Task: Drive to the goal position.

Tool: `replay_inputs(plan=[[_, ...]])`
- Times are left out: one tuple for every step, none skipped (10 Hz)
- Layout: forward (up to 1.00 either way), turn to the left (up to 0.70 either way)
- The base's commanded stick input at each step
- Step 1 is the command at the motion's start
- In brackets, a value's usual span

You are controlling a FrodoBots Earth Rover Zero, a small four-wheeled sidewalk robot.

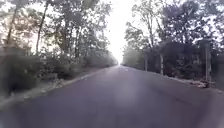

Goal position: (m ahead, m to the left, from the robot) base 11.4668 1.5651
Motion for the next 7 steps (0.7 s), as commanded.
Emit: replay_inputs(plan=[[1.0,-0.03],[1.0,0.0],[1.0,0.0],[1.0,0.0],[1.0,0.0],[1.0,0.0],[1.0,0.0]])
